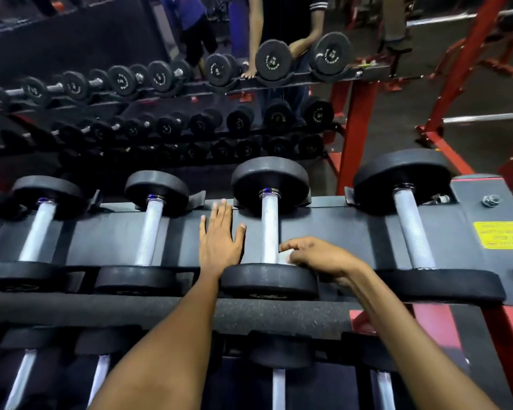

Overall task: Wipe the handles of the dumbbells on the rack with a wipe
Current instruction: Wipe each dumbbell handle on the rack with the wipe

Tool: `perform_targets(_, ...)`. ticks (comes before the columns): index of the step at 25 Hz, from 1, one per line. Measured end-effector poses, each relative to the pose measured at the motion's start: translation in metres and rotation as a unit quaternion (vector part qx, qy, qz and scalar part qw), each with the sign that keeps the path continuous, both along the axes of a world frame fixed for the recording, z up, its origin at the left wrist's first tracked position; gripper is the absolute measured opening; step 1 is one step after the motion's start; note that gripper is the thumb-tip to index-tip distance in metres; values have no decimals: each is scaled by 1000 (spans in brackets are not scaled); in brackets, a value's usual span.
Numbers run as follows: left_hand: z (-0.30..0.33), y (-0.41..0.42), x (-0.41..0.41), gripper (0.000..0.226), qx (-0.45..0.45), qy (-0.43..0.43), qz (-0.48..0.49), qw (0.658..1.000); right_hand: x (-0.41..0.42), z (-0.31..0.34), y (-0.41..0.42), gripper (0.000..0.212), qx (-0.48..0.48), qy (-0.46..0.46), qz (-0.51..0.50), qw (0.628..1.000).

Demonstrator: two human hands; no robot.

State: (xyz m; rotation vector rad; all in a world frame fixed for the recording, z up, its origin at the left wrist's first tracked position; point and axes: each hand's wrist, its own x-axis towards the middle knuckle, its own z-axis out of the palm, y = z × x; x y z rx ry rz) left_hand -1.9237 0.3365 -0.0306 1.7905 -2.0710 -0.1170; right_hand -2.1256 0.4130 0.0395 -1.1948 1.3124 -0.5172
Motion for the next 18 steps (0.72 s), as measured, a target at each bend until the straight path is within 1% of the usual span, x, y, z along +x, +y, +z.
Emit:
perform_targets(2,3,0,0,79,7,-7,4,1000,5,-1,-1,34,38,-53,30,997)
perform_targets(3,4,0,1,78,14,-8,3,1000,3,1,-1,36,43,-54,46,997)
perform_targets(5,5,2,1,73,25,-10,3,1000,-9,10,1,36,40,-20,65,997)
perform_targets(7,6,1,1,68,31,-2,7,1000,-13,10,-1,33,39,3,56,998)
perform_targets(9,6,1,1,66,26,5,10,1000,-2,11,-2,31,68,-33,50,996)
perform_targets(11,5,1,1,65,25,10,9,1000,2,0,-6,33,93,-74,41,992)
perform_targets(12,5,1,1,64,24,11,7,1000,-2,2,-6,33,97,-71,46,992)
perform_targets(14,4,-1,1,61,22,15,6,1000,-10,4,-10,32,75,-18,44,996)
perform_targets(15,4,-2,1,60,21,17,7,1000,-9,4,-12,32,74,-16,34,997)
perform_targets(17,4,-1,1,61,19,20,10,1000,4,6,-14,37,116,-64,34,991)
perform_targets(18,4,0,1,63,17,21,10,1000,11,4,-14,38,140,-74,38,987)
